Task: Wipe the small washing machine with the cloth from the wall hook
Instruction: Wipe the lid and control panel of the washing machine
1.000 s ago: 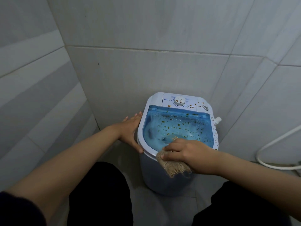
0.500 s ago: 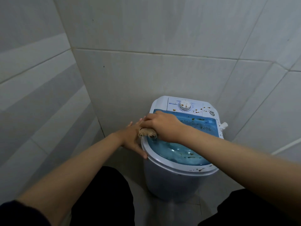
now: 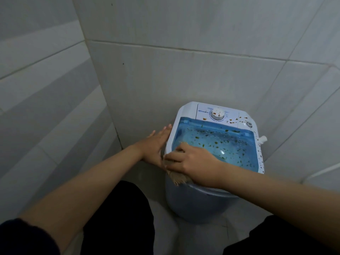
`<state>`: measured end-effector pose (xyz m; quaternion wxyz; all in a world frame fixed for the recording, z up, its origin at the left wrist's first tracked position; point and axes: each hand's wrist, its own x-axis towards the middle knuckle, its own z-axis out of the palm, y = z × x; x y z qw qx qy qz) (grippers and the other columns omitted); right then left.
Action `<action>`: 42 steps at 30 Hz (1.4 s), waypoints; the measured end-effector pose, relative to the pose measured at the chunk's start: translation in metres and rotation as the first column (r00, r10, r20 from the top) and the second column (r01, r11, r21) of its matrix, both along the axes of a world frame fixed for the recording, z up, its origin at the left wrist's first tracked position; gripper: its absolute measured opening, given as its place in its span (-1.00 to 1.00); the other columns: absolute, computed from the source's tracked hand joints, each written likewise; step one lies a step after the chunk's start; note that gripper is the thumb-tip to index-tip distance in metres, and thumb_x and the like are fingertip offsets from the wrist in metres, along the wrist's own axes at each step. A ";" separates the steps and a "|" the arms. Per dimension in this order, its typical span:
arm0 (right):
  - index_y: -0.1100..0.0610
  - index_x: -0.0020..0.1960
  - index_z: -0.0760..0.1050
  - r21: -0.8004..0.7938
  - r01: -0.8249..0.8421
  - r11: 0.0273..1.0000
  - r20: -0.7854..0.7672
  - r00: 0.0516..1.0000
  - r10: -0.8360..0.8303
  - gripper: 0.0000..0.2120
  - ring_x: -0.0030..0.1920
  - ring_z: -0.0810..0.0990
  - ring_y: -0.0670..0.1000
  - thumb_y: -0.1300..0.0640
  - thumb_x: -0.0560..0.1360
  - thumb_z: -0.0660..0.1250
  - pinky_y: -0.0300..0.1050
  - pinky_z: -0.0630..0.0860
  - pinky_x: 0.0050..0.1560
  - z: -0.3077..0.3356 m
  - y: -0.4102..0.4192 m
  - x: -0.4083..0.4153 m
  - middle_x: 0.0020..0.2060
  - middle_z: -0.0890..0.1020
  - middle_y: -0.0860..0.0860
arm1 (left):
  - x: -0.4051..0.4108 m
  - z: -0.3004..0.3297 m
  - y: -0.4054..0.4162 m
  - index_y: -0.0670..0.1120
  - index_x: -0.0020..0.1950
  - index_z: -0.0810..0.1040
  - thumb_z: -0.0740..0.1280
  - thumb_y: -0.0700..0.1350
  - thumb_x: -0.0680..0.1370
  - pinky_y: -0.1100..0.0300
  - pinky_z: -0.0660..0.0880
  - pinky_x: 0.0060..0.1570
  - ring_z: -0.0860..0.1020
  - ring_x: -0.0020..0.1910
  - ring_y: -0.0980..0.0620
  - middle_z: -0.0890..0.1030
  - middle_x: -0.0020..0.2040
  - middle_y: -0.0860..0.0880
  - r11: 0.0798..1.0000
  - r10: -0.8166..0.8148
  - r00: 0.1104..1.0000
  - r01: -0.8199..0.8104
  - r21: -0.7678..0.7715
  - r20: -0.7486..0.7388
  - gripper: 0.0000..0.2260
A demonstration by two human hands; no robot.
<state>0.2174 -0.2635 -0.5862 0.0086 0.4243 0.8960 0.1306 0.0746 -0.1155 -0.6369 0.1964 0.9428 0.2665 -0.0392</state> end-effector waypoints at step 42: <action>0.19 0.15 0.56 -0.163 0.766 0.622 -0.620 0.411 -0.668 -0.60 0.10 0.56 0.21 0.27 0.32 0.28 0.05 0.50 0.10 0.027 -0.048 0.195 0.07 0.62 0.17 | 0.018 0.033 -0.053 -0.14 0.46 -0.46 0.21 0.63 -0.01 0.01 -0.30 0.44 -0.46 0.44 -0.03 -0.53 0.44 -0.05 0.997 0.078 0.992 -0.075 0.036 -0.094 0.41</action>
